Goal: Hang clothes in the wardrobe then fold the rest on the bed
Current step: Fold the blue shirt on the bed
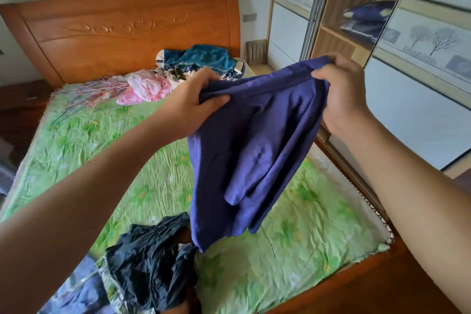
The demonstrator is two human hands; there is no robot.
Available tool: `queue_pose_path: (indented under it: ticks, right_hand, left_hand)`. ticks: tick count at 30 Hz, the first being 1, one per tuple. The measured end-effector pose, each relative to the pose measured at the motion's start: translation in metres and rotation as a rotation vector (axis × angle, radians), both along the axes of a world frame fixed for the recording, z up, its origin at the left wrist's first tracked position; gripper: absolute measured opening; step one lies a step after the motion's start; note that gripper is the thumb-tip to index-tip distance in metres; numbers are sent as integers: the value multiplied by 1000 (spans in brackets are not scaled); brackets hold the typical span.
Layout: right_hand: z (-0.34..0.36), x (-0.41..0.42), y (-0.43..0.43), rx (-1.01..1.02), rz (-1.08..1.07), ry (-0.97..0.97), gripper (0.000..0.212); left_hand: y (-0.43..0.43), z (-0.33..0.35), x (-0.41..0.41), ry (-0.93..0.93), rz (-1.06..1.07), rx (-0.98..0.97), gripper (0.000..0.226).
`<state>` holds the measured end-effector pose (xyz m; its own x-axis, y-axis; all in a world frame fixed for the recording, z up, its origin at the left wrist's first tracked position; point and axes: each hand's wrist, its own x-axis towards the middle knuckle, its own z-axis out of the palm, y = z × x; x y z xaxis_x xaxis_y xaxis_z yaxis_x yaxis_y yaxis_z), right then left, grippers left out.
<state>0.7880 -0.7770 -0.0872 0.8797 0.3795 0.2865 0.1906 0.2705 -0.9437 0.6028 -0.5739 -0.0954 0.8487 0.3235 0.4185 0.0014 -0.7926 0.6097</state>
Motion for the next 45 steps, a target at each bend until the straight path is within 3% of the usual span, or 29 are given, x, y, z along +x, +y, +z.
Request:
queue_pose_path:
  ticks: [7,11,14,20,25,29,33,36,38,45]
  right_hand:
    - [-3,5,17,90,109,62,12]
    - [-38,27,38,-14,153,69,20]
    - [-80,61,57,-152,150,60,17]
    - [-182,139,105,-538,250,-105,12]
    - [-257,183,158,-797,300,-212,14]
    - [-318,215,221,-809,337,5,31]
    - [-363,243,284,-821,360,65,21]
    - [-396,249,312,-894,385,67,60]
    - [-427,242,311,-967,400,36,66]
    - [-568,174,220,-1365,590,34,59]
  left_hand:
    - [4,8,-3,14,-198,-357,8]
    - [19,-23,17,104,-157,-518,8]
    - [35,-58,37,182,-53,-462,12]
    - [76,-153,88,410,292,-76,14]
    - [119,-229,132,600,465,29,15]
    - [172,-279,175,719,527,-25,9]
    - [235,-325,216,656,584,-130,20]
    - [266,-361,228,583,617,-237,47]
    - [267,-396,220,620,612,-276,60]
    - [179,-550,131,974,494,-400,67]
